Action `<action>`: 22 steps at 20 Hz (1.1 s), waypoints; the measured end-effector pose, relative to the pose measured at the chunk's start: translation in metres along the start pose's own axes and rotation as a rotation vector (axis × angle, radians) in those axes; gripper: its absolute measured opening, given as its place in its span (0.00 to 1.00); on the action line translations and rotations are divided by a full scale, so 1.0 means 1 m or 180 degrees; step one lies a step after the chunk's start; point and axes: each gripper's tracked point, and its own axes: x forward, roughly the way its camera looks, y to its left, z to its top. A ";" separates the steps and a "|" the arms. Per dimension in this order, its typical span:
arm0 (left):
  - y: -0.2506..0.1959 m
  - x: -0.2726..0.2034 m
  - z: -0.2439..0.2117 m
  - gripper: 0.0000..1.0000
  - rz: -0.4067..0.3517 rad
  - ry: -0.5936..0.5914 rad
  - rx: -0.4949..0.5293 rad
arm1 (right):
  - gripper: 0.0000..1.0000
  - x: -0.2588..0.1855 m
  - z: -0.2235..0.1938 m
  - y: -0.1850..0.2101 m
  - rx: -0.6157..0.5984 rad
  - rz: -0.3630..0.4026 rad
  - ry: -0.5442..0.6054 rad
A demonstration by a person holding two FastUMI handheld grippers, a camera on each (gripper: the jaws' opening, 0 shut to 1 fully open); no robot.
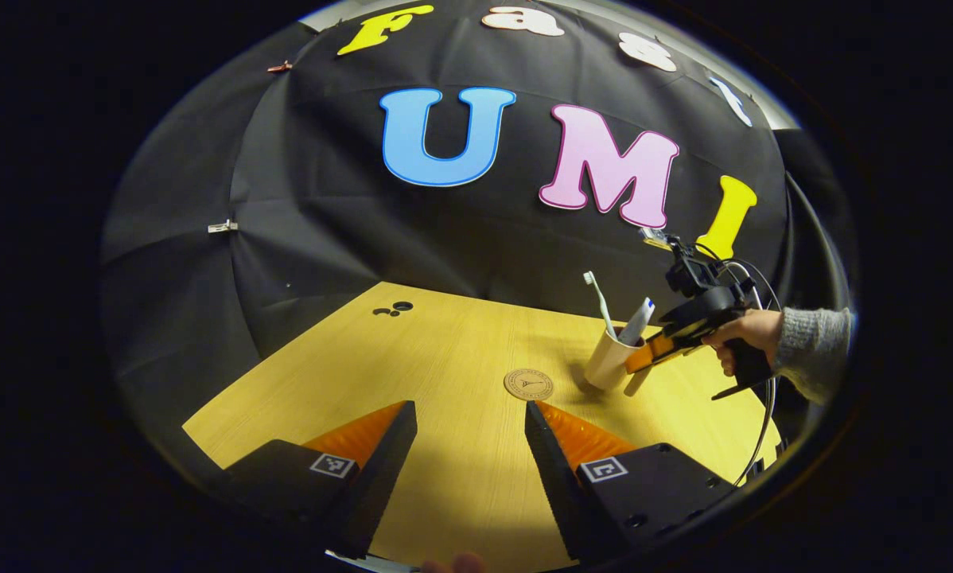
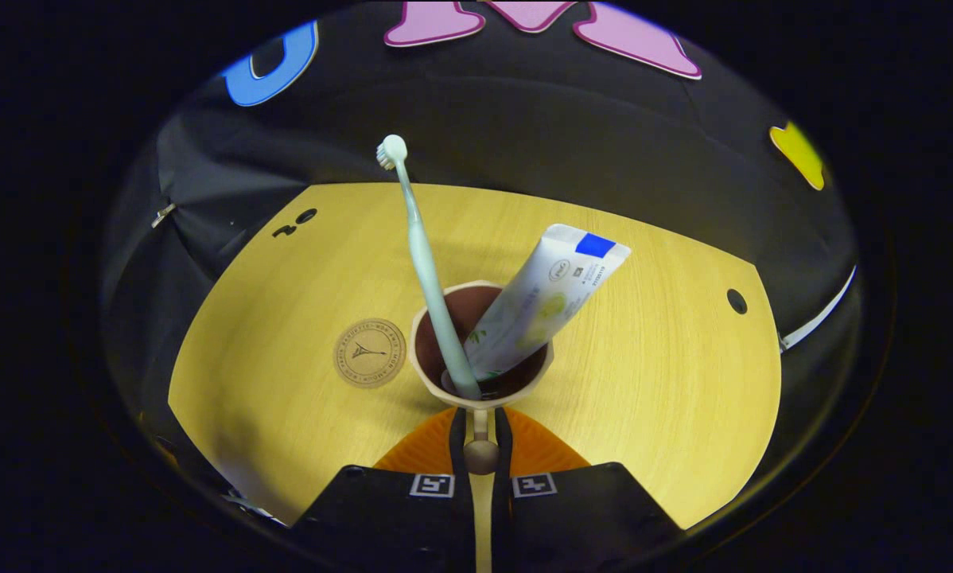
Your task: Put the toothbrush and toothpaste on the desktop into the cup, then pick up the cup and place it on the coaster on the desktop.
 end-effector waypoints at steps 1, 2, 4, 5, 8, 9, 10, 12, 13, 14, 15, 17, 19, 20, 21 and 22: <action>0.003 -0.002 0.000 0.88 0.0004 -0.0011 0.0003 | 0.11 0.000 0.005 0.008 -0.0023 0.0033 -0.0020; 0.006 -0.004 0.002 0.80 0.0018 -0.0016 0.0005 | 0.11 0.000 0.009 0.017 -0.0046 0.0067 -0.0037; 0.016 -0.010 -0.001 0.88 0.0045 -0.0014 -0.0009 | 0.11 0.005 0.014 0.038 -0.0106 0.0131 -0.0052; 0.020 -0.012 -0.001 0.88 0.0066 -0.0012 -0.0022 | 0.11 0.009 0.015 0.049 -0.0131 0.0157 -0.0065; 0.030 -0.017 -0.002 0.88 0.0124 -0.0004 -0.0058 | 0.11 0.019 0.018 0.076 -0.0211 0.0237 -0.0053; 0.034 -0.019 -0.004 0.88 0.0139 0.0002 -0.0067 | 0.11 0.024 0.019 0.084 -0.0228 0.0253 -0.0050; 0.036 -0.020 -0.004 0.88 0.0156 0.0011 -0.0073 | 0.11 0.027 0.019 0.090 -0.0249 0.0267 -0.0045; 0.042 -0.022 -0.005 0.88 0.0190 0.0017 -0.0090 | 0.11 0.033 0.019 0.099 -0.0280 0.0274 -0.0028; 0.044 -0.022 -0.007 0.88 0.0203 0.0021 -0.0102 | 0.11 0.037 0.019 0.102 -0.0298 0.0270 -0.0021; 0.046 -0.022 -0.006 0.88 0.0217 0.0023 -0.0112 | 0.11 0.041 0.019 0.105 -0.0310 0.0268 -0.0008; 0.048 -0.022 -0.009 0.88 0.0228 0.0034 -0.0123 | 0.11 0.044 0.017 0.107 -0.0320 0.0266 0.0011; 0.049 -0.021 -0.009 0.88 0.0243 0.0038 -0.0130 | 0.11 0.049 0.015 0.109 -0.0341 0.0267 0.0040; 0.051 -0.020 -0.009 0.88 0.0251 0.0040 -0.0134 | 0.11 0.056 0.014 0.114 -0.0360 0.0273 0.0057; 0.051 -0.019 -0.008 0.88 0.0252 0.0040 -0.0142 | 0.12 0.058 0.014 0.114 -0.0367 0.0274 0.0062; 0.051 -0.018 -0.008 0.88 0.0253 0.0043 -0.0148 | 0.11 0.057 0.013 0.114 -0.0371 0.0274 0.0073; 0.052 -0.017 -0.008 0.88 0.0258 0.0049 -0.0150 | 0.11 0.058 0.014 0.114 -0.0385 0.0265 0.0061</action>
